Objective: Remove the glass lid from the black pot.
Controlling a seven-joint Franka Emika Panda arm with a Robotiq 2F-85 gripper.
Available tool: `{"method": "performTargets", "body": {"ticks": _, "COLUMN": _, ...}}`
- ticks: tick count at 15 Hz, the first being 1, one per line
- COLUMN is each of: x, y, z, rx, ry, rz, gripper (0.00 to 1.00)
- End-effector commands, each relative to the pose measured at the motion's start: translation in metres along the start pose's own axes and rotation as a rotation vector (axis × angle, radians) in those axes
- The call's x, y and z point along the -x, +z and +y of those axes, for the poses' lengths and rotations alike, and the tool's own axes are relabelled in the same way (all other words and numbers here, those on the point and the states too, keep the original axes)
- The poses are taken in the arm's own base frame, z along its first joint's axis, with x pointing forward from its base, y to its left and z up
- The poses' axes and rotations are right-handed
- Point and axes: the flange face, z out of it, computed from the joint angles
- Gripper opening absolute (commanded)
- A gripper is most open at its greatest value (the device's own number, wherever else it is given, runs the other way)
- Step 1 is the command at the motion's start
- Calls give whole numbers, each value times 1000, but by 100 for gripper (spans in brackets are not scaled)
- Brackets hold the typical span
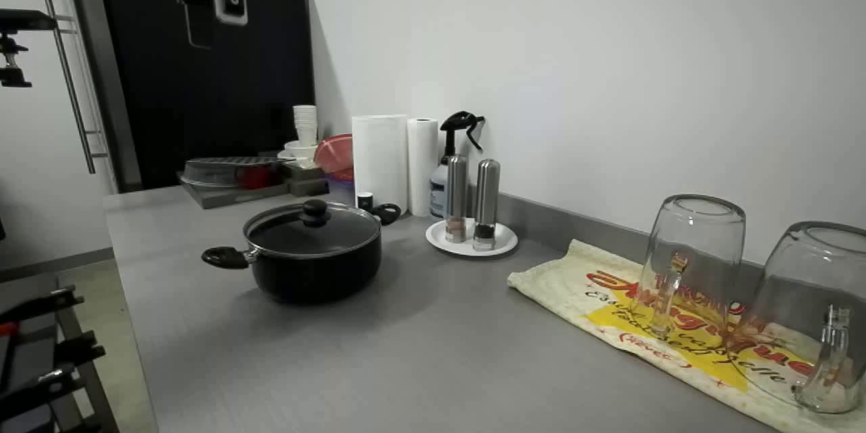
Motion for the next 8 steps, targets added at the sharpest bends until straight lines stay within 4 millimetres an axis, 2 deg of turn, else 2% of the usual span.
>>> {"method": "performTargets", "body": {"ticks": 1, "x": 0, "y": -1, "z": 0, "rx": 0, "ry": 0, "rz": 0, "gripper": 100}}
{"method": "performTargets", "body": {"ticks": 5, "x": 0, "y": -1, "z": 0, "rx": 0, "ry": 0, "rz": 0, "gripper": 100}}
{"method": "performTargets", "body": {"ticks": 8, "x": -19, "y": -4, "z": -16, "rx": -5, "ry": -9, "rz": 16, "gripper": 100}}
